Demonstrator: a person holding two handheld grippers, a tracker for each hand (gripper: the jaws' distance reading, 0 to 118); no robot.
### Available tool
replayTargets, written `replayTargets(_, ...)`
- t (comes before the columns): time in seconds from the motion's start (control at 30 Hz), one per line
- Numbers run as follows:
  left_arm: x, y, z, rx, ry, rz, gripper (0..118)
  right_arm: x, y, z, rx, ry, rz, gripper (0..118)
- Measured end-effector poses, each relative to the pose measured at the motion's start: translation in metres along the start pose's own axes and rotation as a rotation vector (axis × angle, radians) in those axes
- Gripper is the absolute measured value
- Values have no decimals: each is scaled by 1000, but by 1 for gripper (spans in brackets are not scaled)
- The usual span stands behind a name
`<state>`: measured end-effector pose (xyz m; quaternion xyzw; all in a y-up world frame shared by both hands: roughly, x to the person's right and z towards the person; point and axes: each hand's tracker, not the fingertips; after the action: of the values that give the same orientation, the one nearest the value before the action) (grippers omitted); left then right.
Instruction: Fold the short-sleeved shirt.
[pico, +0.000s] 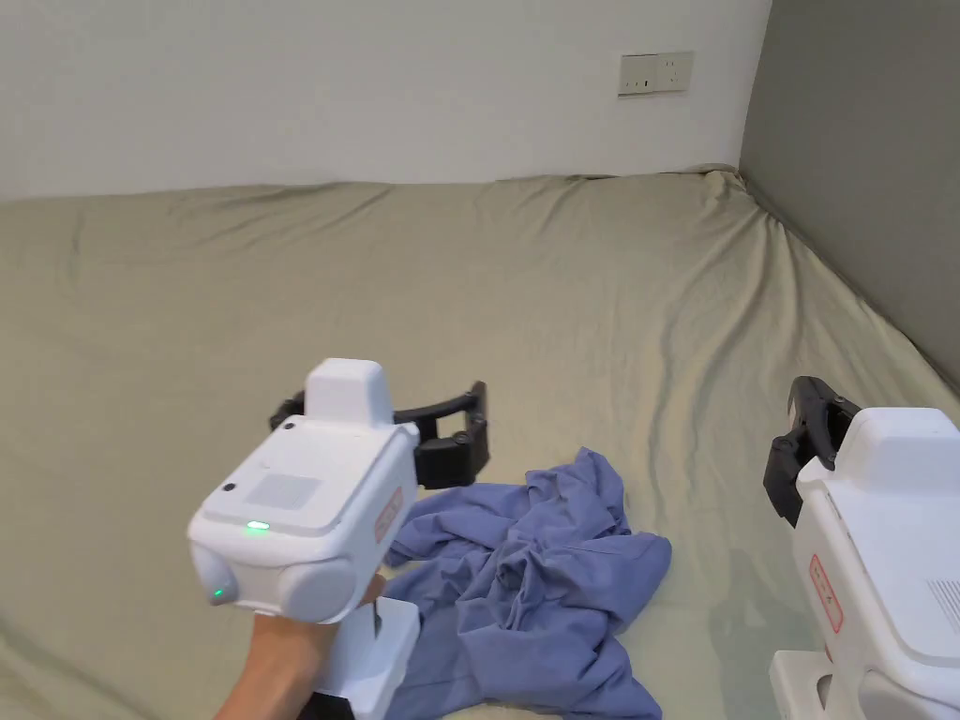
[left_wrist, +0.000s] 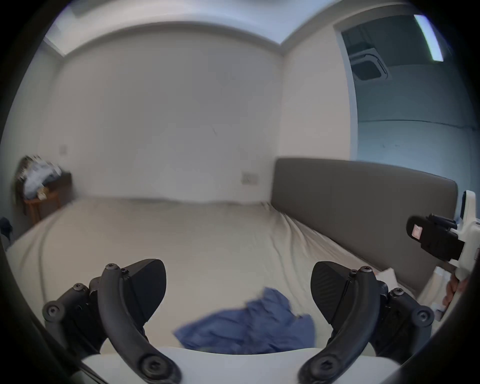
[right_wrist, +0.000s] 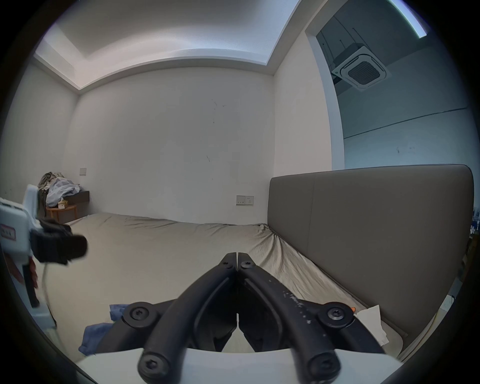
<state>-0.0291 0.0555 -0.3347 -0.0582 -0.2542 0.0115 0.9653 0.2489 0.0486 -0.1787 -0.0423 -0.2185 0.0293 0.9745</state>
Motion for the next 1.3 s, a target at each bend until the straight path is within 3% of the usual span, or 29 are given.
replayTargets(0.13, -24, 1, 20, 57, 146, -70, 109, -8, 7, -1, 21, 12, 0, 2)
replayTargets(0.17, -30, 0, 25, 70, 176, -93, 104, -11, 9, -1, 26, 16, 1, 2)
replayTargets(0.2, -35, -3, 25, 74, 195, -105, 91, -13, 10, -2, 30, 20, 3, 2)
replayTargets(0.3, -48, -7, 35, 70, 220, -115, 75, -19, 13, -2, 39, 33, 7, 2)
replayTargets(0.37, -54, -8, 35, 50, 220, -100, 17, -23, 14, -2, 43, 41, 12, 2)
replayTargets(0.4, -57, -9, 35, 38, 228, -86, 0, -24, 14, -2, 44, 45, 12, 2)
replayTargets(0.57, -68, -11, 33, -12, 242, -64, 0, -28, 13, -3, 39, 57, 17, 2)
replayTargets(0.83, -94, -62, -2, -529, 178, 208, 0, -26, 5, -5, 17, 56, 18, 2)
replayTargets(1.07, -78, -132, -5, -754, 100, 261, 0, -24, -5, -9, -22, 57, 19, 2)
replayTargets(1.1, -76, -138, -5, -762, 100, 265, 6, -24, -7, -9, -28, 56, 18, 2)
replayTargets(1.13, -71, -143, -6, -773, 104, 270, 22, -23, -7, -9, -35, 57, 17, 2)
replayTargets(1.17, -68, -149, -7, -790, 110, 265, 46, -23, -11, -10, -42, 59, 15, 2)
replayTargets(1.2, -65, -153, -8, -793, 108, 265, 86, -23, -17, -14, -50, 60, 15, 2)
replayTargets(1.3, -55, -166, -14, -836, 102, 254, 108, -21, -24, -17, -66, 64, 17, 2)
